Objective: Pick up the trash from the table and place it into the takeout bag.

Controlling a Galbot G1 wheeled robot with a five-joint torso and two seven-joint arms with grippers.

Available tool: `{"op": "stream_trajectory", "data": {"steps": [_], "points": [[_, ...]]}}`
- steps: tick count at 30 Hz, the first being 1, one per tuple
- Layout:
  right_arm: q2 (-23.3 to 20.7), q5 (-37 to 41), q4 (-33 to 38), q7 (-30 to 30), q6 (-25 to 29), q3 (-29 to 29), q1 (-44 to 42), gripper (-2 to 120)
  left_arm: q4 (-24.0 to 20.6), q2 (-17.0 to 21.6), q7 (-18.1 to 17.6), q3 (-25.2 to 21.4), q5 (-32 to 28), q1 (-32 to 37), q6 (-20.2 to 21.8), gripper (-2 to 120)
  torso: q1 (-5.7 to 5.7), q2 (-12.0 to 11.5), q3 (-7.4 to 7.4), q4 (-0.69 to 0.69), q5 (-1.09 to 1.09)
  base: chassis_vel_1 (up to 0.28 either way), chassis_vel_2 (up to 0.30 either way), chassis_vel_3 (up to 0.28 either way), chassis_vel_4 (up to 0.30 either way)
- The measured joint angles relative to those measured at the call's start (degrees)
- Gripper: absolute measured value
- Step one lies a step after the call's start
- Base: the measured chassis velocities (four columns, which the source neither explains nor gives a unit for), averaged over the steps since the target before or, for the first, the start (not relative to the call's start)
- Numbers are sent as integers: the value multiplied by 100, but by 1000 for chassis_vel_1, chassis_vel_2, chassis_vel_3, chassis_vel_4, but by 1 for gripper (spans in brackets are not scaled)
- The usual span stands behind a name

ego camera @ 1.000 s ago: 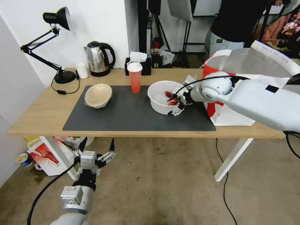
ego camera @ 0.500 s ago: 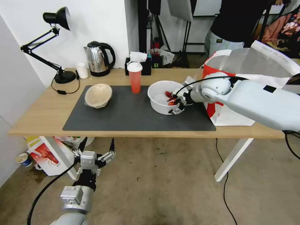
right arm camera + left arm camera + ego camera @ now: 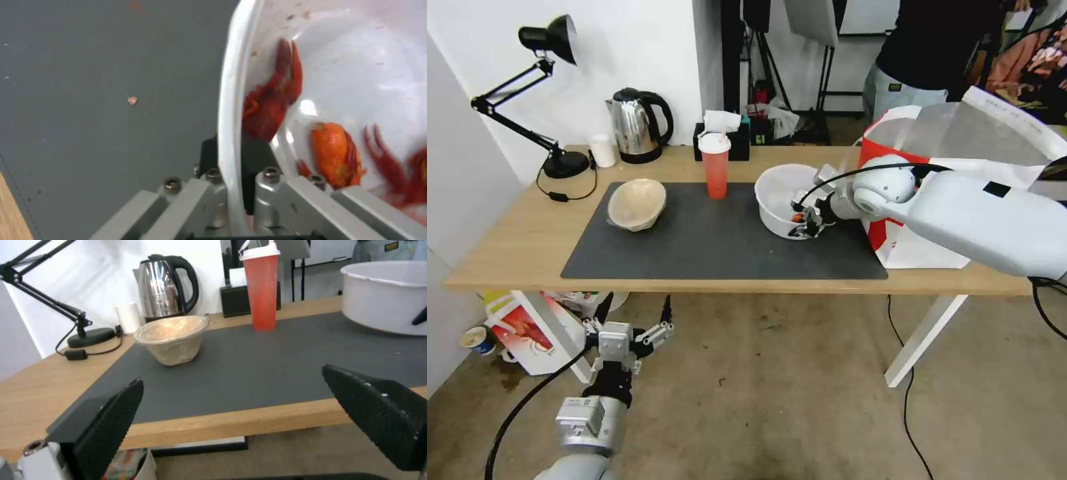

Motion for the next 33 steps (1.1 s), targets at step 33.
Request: {"op": "stream_trajectory", "data": {"steps": [33], "points": [[68,672,261,160,-5,377,500,0,0,0,0,0,0,0,0,100,0,0,0,0,0,0,0,0,0]]}}
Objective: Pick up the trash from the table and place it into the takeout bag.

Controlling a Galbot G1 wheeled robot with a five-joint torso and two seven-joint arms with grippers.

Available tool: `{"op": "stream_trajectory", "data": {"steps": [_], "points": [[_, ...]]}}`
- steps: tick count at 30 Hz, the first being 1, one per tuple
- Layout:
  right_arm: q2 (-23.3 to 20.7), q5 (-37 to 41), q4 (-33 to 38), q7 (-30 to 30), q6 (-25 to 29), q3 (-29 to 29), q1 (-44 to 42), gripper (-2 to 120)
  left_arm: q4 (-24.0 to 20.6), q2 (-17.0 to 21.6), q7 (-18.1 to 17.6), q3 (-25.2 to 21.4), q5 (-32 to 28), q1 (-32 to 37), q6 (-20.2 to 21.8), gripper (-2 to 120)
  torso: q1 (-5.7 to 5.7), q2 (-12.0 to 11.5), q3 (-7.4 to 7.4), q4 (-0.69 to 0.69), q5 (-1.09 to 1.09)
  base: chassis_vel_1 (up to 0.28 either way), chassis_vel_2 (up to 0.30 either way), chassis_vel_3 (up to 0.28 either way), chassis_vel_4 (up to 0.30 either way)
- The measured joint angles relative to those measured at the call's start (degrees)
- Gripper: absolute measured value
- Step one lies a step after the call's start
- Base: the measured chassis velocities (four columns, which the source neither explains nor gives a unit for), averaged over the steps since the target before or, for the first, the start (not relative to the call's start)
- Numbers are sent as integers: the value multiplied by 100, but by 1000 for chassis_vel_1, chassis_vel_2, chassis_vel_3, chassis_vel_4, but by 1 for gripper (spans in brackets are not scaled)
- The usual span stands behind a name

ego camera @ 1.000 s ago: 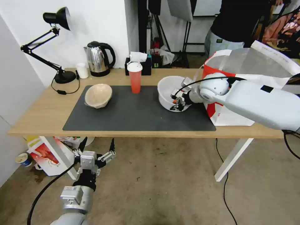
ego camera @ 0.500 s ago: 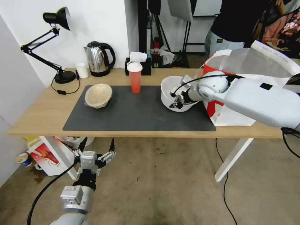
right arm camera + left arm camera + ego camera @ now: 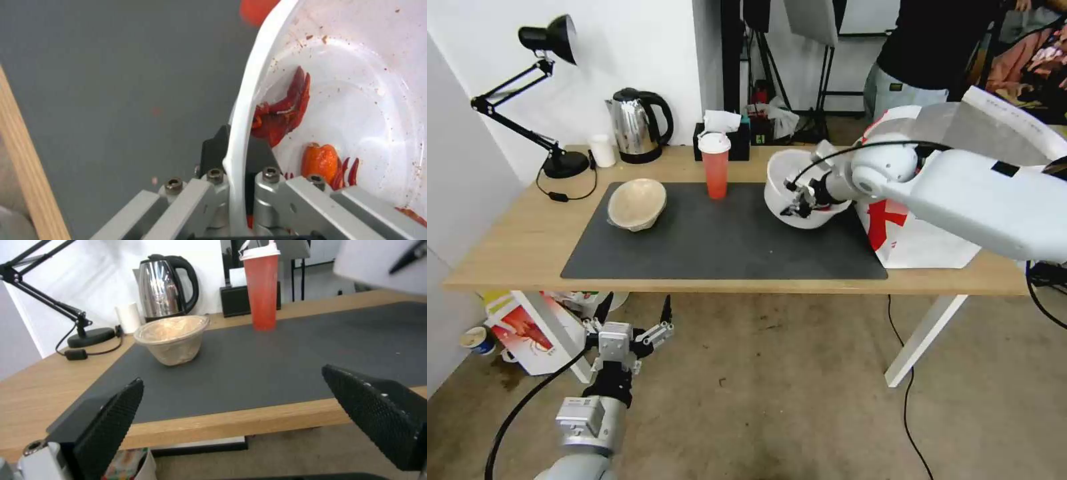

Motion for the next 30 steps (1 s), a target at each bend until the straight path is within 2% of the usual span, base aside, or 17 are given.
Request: {"op": "stream_trajectory", "data": {"steps": [13,30], "points": [[113,568,-8,100,2,550,569,0,0,0,0,0,0,0,0,100,0,0,0,0,0,0,0,0,0],[157,1002,-290,53,3,349,1698,0,0,0,0,0,0,0,0,100,0,0,0,0,1,0,0,0,0]]}}
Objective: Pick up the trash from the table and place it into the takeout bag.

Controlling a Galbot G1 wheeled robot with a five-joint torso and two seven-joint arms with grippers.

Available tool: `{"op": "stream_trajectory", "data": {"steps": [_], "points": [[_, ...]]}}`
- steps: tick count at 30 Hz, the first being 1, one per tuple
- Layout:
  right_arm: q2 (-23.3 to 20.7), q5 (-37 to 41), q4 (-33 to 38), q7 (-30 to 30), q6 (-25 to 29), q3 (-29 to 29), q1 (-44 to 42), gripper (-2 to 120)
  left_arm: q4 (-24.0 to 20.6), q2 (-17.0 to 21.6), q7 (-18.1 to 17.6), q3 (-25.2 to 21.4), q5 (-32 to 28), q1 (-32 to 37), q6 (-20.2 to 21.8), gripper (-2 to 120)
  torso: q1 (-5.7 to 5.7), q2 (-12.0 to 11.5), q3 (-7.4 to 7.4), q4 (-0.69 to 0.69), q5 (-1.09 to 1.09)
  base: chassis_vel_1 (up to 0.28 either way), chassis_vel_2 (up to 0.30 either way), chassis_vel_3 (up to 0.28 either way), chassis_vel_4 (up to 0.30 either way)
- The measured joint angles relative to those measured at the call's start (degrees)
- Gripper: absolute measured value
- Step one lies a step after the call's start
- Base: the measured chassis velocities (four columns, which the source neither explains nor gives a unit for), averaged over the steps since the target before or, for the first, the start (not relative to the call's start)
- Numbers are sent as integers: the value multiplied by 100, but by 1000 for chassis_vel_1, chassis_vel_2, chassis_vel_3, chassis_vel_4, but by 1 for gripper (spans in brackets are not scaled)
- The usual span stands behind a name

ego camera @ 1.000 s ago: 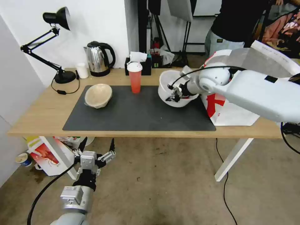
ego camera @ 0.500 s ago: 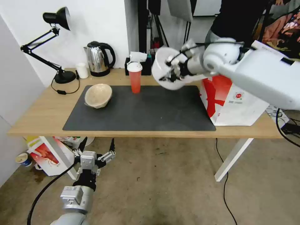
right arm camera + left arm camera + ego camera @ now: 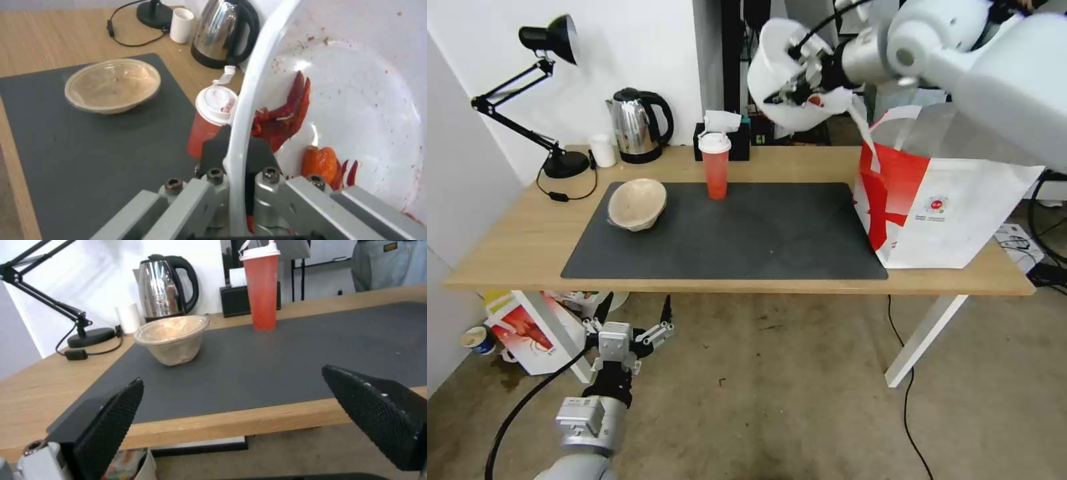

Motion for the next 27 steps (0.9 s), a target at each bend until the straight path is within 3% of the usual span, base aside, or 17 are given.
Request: {"op": "stream_trajectory", "data": {"steps": [27], "points": [[358,109,-509,-78,2,-117,344,0,0,0,0,0,0,0,0,100,0,0,0,0,-1,0,0,0,0]]}}
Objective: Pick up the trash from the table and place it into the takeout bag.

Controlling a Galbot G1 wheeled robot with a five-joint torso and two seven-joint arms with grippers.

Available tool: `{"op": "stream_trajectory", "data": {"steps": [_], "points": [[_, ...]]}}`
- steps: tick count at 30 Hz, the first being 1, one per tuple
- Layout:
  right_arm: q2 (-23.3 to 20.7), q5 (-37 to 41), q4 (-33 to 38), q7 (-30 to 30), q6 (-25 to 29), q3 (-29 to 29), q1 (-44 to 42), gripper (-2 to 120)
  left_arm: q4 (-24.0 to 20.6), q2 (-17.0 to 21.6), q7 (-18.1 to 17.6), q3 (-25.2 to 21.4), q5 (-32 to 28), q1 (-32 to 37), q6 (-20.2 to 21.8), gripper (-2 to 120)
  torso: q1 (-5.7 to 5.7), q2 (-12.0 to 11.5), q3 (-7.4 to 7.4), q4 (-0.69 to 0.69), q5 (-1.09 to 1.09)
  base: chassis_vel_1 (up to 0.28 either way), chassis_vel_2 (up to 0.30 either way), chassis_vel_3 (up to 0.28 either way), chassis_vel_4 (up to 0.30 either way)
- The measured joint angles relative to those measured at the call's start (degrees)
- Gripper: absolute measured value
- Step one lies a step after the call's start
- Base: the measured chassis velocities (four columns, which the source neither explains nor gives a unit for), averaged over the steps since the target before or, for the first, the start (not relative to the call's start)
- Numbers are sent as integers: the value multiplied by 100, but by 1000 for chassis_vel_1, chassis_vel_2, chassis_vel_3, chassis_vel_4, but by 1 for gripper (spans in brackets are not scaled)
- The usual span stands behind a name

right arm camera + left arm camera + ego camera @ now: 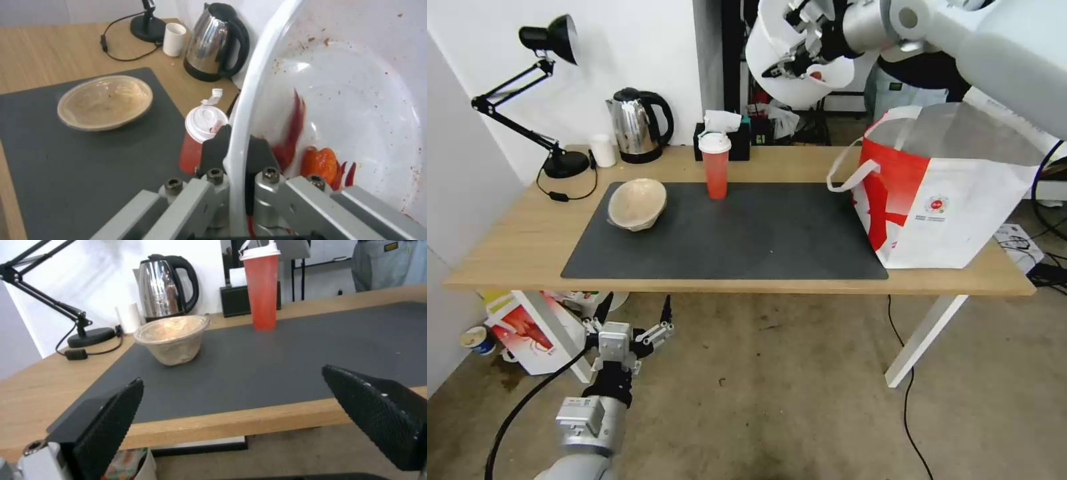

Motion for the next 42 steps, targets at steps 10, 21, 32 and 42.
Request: {"op": "stream_trajectory", "data": {"steps": [10,21,32,42], "points": [[-267,-44,69,-28,1,-111,-16,0,0,0,0,0,0,0,0,100,0,0,0,-1,2,0,0,0,0],[-838,-165,220,-92,1,-180,-112,0,0,0,0,0,0,0,0,100,0,0,0,-1,2,0,0,0,0],[-1388,-280,243,-202,2,-119,-222,0,0,0,0,0,0,0,0,100,0,0,0,0,1,0,0,0,0],[-1724,-423,187,-295,6,115,-442,0,0,0,0,0,0,0,0,100,0,0,0,0,1,0,0,0,0]]}}
